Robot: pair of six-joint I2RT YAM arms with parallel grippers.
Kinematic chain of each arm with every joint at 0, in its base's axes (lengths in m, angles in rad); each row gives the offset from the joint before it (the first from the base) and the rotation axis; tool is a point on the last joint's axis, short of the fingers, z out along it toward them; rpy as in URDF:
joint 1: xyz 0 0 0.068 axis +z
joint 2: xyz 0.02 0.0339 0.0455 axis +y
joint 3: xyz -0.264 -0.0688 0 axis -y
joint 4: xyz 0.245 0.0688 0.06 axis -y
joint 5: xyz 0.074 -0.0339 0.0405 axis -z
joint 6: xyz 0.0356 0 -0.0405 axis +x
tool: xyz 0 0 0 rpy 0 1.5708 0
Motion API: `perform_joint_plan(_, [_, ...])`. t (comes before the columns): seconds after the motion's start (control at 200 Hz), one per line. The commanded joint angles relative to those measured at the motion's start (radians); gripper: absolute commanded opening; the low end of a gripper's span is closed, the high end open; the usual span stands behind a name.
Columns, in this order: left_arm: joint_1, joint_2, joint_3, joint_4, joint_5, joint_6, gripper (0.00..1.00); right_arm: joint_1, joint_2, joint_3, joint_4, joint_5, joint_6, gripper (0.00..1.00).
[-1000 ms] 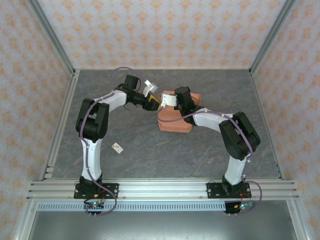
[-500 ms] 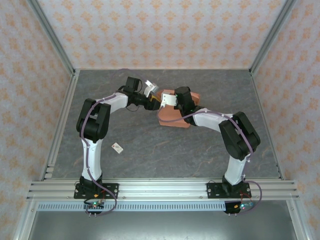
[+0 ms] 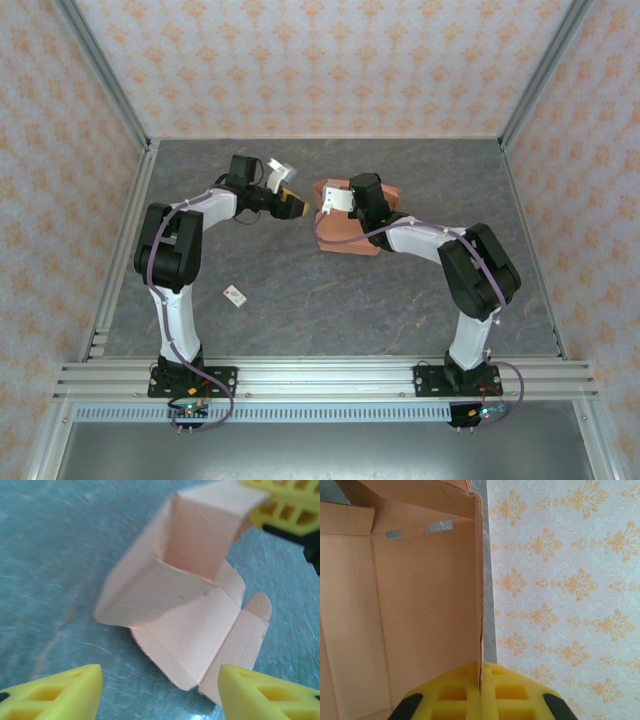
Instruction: Fold the paper box
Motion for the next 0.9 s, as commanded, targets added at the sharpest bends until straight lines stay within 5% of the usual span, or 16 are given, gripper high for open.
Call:
perform_joint_plan(0.0, [-0.003,0.019,0.057,0.032,0.005,-0.032,0.66,-0.005,-0.003,0.002,0.003,-0.002,0.02,0.0])
perform_joint_plan(0.43, [-0.042,0.173,0.317,-0.213,0.119,0.107,0.78,-0.005,0.0,0.013,-0.008,0.0,0.024,0.0])
perform_joint_plan(0.896, [-0.09,0.2,0.333,-0.263,0.162,0.165,0.68,-0.005,0.018,0.03,-0.023,0.012,0.025,0.0])
